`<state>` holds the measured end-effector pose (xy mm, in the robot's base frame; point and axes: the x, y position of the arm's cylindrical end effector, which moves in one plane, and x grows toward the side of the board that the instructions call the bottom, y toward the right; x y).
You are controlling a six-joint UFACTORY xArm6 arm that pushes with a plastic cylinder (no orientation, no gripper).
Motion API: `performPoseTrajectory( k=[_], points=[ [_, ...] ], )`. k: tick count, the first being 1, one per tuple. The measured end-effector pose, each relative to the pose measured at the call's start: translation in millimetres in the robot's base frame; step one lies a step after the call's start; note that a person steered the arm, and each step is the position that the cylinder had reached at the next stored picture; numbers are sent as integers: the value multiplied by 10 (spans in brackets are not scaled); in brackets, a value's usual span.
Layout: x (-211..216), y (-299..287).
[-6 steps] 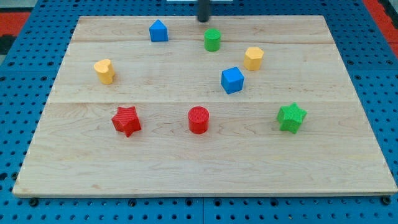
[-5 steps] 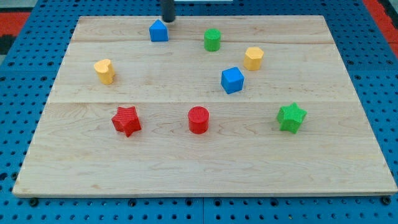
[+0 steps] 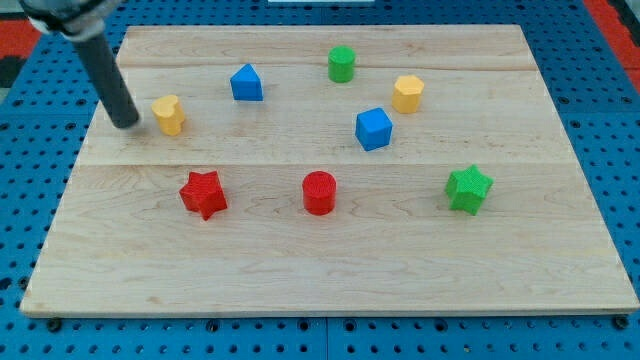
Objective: Move the yellow heart towards green circle
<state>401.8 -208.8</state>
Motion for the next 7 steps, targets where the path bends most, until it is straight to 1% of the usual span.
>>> performPoseTrajectory(
  k=[1, 2, 3, 4, 5, 6, 7],
  points=[
    [41, 484],
    [-217, 60],
    [90, -27],
    [-121, -685],
    [-331, -353],
    [-328, 382],
    [-546, 104]
  ],
)
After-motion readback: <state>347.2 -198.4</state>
